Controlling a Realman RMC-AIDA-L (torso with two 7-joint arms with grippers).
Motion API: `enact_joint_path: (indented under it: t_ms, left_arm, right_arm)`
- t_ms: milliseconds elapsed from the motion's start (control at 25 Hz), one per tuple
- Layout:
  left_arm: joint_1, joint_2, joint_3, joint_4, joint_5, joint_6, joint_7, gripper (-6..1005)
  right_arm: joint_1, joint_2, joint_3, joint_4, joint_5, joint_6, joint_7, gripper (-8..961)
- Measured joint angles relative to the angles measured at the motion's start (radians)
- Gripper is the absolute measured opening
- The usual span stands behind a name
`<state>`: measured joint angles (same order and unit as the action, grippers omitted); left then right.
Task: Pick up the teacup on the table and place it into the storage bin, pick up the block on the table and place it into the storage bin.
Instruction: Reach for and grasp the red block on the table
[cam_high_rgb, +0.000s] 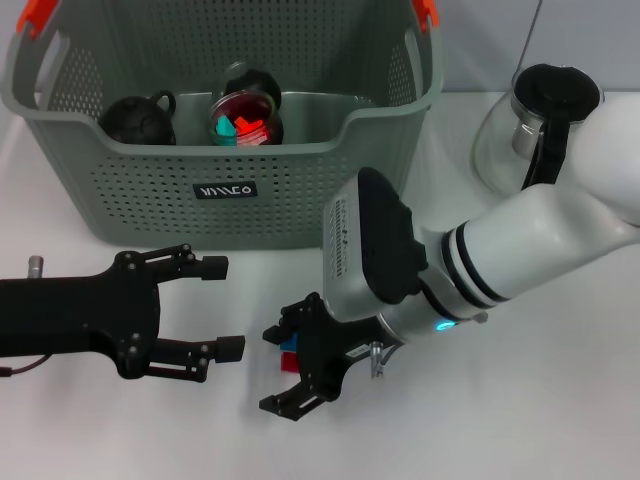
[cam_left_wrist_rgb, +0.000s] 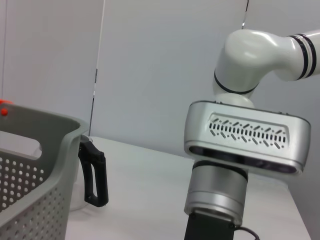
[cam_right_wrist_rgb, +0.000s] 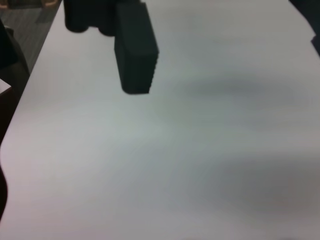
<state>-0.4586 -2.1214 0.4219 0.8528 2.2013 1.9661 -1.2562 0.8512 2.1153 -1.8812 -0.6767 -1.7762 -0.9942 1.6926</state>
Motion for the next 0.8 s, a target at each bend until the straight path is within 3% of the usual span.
enact_joint_path:
  t_ms: [800]
  left_arm:
    - [0.0,0.001,0.0,0.0,0.002,0.0,-0.003,937]
  right_arm:
    - [-0.009,-0.002,-0.042,0.017,0.02,0.017,0.016,854]
